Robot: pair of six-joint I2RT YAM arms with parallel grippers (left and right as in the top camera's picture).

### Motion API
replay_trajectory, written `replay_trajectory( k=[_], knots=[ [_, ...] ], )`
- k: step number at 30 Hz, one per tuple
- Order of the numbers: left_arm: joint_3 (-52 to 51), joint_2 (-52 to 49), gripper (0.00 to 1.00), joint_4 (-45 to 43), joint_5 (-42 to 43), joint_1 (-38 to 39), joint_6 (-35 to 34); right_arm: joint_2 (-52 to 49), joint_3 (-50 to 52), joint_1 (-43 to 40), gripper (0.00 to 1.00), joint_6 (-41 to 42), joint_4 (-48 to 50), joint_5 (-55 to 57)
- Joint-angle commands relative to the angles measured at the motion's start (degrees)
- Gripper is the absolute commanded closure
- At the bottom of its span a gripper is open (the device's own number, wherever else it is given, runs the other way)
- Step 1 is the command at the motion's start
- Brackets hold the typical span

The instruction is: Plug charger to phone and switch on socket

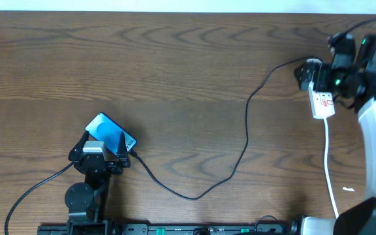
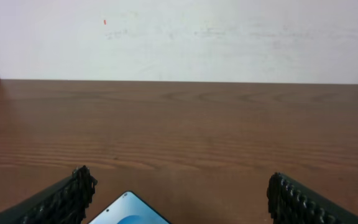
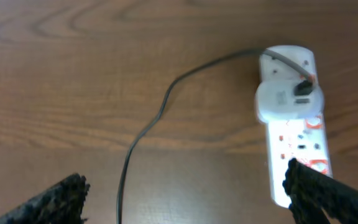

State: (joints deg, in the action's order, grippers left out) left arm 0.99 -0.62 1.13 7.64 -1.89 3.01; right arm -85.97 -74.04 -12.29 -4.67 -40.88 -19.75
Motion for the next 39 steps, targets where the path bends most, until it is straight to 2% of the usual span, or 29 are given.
replay_trajectory(
  k=[1,15,30,39],
  knots=[
    [-0.74,0.39,0.09,2.27,2.01,-0.28,-0.04,4.92,7.34,0.42,0.01,0.37,4.11,-3.41],
    [-0.74,0.39,0.09,2.27,2.01,-0.28,-0.04,23.58,34.62,0.42,0.01,0.42,24.00,-4.68],
    [-0.74,0.39,0.09,2.27,2.01,-0.28,-0.04,45.33,56.43,0.42,0.01,0.55,37.59,-4.87],
    [-0.74,0.39,0.09,2.27,2.01,-0.28,-0.04,58.49,67.52,0.55,0.01,5.99,42.93,-4.83]
  ],
)
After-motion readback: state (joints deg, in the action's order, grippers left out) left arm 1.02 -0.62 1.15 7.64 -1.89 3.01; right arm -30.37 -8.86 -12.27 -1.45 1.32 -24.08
